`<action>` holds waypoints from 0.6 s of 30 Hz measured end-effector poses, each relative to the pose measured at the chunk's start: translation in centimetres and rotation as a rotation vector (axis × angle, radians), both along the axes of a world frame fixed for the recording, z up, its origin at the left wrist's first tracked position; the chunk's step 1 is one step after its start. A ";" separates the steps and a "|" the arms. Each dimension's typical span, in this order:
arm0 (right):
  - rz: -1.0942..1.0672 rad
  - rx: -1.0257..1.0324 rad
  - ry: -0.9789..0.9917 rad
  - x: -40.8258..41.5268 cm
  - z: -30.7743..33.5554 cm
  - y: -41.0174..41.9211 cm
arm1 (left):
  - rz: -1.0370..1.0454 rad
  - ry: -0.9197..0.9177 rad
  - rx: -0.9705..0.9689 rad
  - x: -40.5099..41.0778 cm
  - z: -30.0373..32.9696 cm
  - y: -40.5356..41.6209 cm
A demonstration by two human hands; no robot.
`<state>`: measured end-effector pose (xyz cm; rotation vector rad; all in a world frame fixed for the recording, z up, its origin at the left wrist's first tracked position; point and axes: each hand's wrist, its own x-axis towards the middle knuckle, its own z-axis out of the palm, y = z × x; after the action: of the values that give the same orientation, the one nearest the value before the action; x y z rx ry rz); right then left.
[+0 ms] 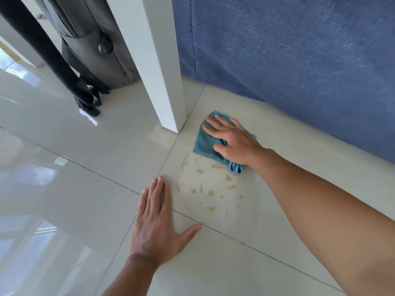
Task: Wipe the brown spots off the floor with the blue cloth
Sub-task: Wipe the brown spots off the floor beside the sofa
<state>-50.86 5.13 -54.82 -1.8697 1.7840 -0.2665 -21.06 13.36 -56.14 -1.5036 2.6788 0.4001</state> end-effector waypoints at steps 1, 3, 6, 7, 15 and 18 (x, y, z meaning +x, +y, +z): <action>0.020 -0.015 0.018 -0.2 -0.1 0.6 | 0.000 0.005 0.001 0.0 0.0 0.1; 0.051 -0.038 0.076 -0.7 -0.4 2.0 | 0.007 0.004 -0.006 0.0 0.0 0.0; 0.044 -0.025 0.199 -1.4 -0.6 4.2 | 0.014 0.003 -0.010 -0.1 0.1 -0.2; 0.024 -0.009 0.238 -1.5 -0.6 5.1 | 0.013 0.006 -0.008 -0.1 0.1 -0.2; -0.265 0.168 0.392 -0.2 -0.5 12.0 | 0.034 0.033 0.004 -0.1 0.3 0.3; -0.442 0.163 0.384 2.0 -1.1 12.5 | 0.038 0.038 0.015 -0.1 0.3 0.1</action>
<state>-48.82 17.62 -55.92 -1.4661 2.3946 0.0898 -21.17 13.51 -55.82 -1.5608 2.6729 0.4539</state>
